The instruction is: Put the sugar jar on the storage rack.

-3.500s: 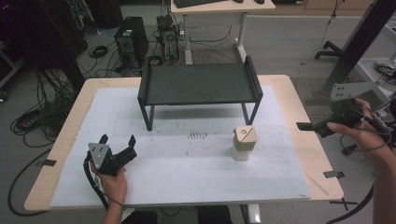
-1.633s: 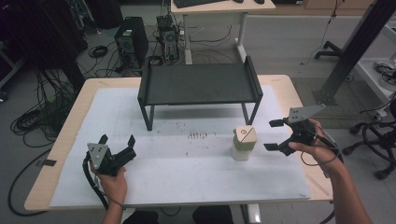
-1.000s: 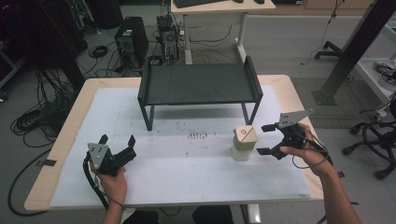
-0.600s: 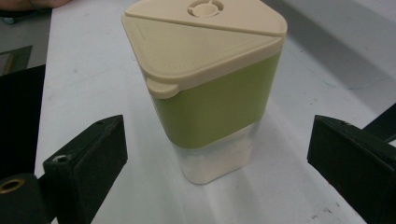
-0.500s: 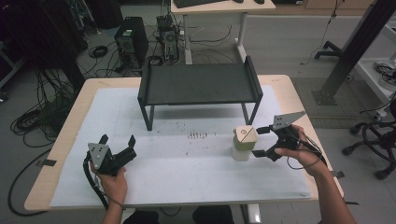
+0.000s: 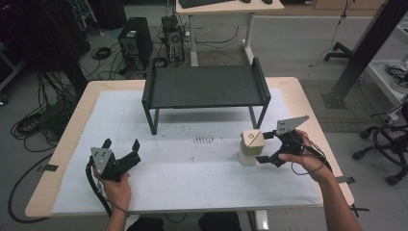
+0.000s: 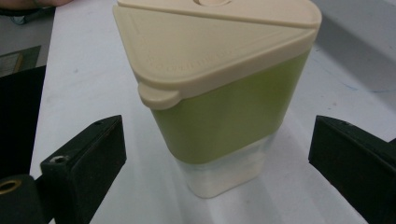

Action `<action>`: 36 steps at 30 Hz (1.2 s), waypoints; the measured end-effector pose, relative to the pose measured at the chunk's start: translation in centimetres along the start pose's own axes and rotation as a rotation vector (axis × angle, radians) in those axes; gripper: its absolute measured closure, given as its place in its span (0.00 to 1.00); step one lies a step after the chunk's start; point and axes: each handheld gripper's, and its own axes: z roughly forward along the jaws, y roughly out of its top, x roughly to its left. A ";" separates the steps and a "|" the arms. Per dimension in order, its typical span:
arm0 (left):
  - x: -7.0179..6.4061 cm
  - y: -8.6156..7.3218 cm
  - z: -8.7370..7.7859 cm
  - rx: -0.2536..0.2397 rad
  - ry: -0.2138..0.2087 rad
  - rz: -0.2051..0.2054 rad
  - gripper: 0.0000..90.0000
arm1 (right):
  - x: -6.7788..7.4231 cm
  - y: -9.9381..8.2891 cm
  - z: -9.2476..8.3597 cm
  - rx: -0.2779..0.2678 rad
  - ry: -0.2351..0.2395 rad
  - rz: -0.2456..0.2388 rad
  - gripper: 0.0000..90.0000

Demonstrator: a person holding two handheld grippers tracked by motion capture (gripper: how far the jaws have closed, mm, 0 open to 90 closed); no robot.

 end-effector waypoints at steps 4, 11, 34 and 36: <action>0.0 0.0 0.0 -0.001 -0.001 -0.001 0.03 | 0.0 0.1 0.2 -0.005 0.004 -0.001 0.05; 0.0 0.0 0.0 -0.002 0.000 -0.002 0.03 | 0.0 0.2 0.9 -0.002 0.013 -0.004 0.05; 0.0 0.0 0.0 0.001 -0.002 0.004 0.03 | 0.0 0.0 2.1 -0.028 0.031 0.003 0.04; 0.0 0.0 0.0 0.001 -0.002 0.004 0.03 | 0.0 0.1 2.1 -0.028 0.032 0.004 0.04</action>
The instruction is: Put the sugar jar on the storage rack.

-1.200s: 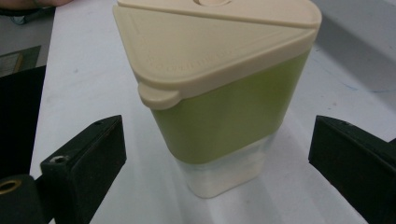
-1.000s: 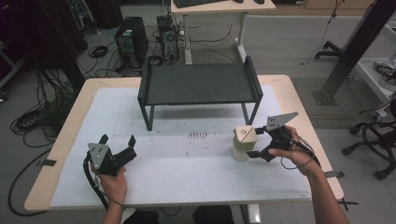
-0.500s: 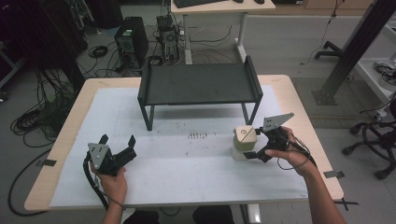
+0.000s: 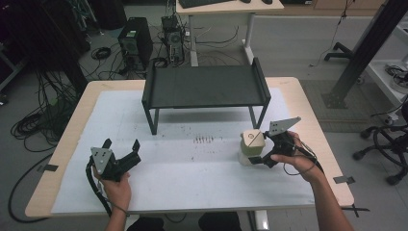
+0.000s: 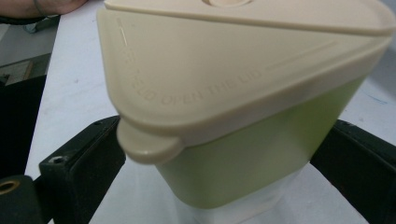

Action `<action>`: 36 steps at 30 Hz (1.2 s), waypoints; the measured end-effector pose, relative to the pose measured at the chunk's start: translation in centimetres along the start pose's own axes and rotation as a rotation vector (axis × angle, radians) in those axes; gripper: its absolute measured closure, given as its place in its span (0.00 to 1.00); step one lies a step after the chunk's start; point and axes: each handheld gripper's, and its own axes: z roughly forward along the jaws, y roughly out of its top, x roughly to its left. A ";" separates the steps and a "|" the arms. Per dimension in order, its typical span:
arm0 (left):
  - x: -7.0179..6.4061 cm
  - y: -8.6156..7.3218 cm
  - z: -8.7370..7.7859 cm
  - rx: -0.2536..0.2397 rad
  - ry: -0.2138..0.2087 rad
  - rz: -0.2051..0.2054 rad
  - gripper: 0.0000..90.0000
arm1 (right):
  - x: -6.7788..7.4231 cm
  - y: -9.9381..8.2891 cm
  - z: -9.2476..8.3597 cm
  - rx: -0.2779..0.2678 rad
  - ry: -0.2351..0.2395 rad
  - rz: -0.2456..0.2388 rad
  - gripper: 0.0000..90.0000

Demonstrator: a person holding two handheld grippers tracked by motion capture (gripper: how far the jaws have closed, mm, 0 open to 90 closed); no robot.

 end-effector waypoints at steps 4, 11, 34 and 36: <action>0.0 0.0 0.0 0.001 0.001 -0.001 0.03 | 0.0 0.0 0.2 -0.002 0.002 0.001 0.04; 0.0 0.0 0.0 -0.001 0.000 -0.001 0.03 | 0.0 0.1 0.4 -0.004 0.006 0.004 0.04; 0.0 0.0 0.0 0.002 -0.001 0.004 0.03 | 0.2 0.2 1.2 -0.010 0.014 0.007 0.03; -0.1 0.0 0.0 0.002 -0.001 0.003 0.03 | 0.2 0.2 1.2 -0.012 0.014 0.007 0.03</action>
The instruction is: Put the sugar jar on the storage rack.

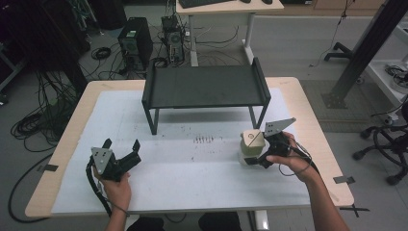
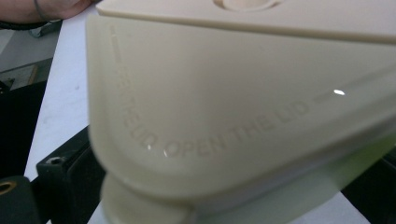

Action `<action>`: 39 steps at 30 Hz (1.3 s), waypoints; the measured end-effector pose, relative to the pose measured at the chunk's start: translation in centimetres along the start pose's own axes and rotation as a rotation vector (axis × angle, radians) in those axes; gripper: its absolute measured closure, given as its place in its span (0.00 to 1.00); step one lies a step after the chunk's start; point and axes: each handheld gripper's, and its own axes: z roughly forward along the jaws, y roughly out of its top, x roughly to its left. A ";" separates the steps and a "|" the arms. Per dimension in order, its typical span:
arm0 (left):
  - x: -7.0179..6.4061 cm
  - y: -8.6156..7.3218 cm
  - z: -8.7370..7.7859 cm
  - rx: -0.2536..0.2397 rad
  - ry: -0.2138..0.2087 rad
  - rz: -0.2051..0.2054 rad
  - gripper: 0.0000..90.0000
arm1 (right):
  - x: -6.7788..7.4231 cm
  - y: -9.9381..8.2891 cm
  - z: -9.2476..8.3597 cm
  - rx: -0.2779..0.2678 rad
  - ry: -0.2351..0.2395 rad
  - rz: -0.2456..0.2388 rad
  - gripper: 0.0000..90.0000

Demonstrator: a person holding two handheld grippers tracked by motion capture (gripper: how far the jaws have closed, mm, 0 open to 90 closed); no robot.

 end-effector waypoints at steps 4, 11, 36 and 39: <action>0.0 0.0 0.0 0.000 0.000 0.001 0.03 | 0.0 0.0 0.1 0.001 0.002 0.001 0.03; 0.0 0.0 0.0 -0.001 0.000 0.000 0.03 | 0.0 0.1 0.3 -0.003 0.003 0.000 0.03; 0.1 0.0 0.0 -0.001 -0.001 -0.002 0.03 | 0.0 0.2 0.4 -0.009 -0.003 -0.006 0.03; 0.0 0.0 0.0 -0.001 0.000 -0.002 0.03 | 0.0 0.2 0.3 -0.009 -0.002 -0.007 0.03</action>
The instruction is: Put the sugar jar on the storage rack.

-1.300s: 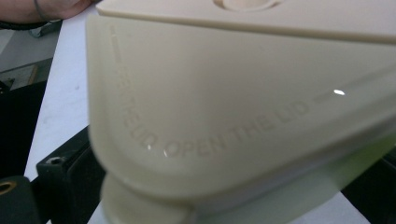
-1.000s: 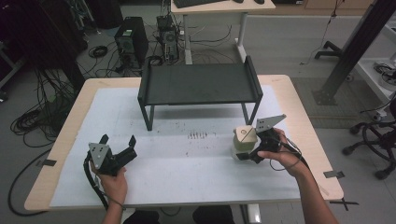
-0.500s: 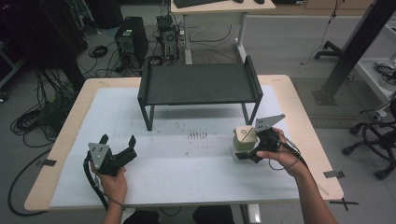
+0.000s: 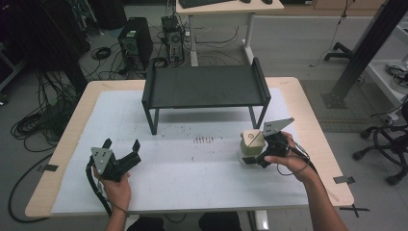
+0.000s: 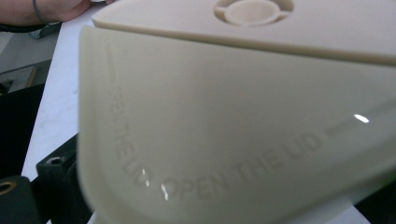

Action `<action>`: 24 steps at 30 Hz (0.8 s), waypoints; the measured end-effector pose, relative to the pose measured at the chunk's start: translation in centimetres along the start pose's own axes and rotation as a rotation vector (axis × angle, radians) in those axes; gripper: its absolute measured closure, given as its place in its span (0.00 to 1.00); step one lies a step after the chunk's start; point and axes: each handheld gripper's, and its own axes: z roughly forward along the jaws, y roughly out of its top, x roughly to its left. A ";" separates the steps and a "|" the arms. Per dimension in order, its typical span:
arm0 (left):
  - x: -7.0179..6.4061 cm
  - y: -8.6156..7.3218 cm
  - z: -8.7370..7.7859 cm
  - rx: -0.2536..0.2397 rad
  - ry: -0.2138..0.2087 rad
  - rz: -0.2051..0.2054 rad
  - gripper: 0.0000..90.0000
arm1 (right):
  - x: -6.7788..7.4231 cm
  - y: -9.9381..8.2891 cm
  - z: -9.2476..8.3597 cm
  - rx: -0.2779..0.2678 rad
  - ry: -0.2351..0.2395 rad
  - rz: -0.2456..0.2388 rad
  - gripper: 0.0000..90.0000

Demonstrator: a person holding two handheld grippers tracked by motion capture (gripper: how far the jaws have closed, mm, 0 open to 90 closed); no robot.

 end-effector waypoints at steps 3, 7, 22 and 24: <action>0.0 0.0 0.0 0.000 0.000 0.001 0.03 | 0.0 0.1 0.0 -0.002 0.002 -0.001 0.03; 0.0 0.0 0.0 0.001 0.000 0.001 0.03 | 0.0 0.0 0.0 0.001 0.004 -0.002 0.03; 0.0 0.0 0.0 0.000 0.000 0.000 0.03 | 0.0 0.1 0.1 0.000 0.007 -0.003 0.03; 0.0 0.0 0.0 0.000 0.000 0.000 0.03 | 0.0 0.1 0.1 0.002 0.008 -0.002 0.03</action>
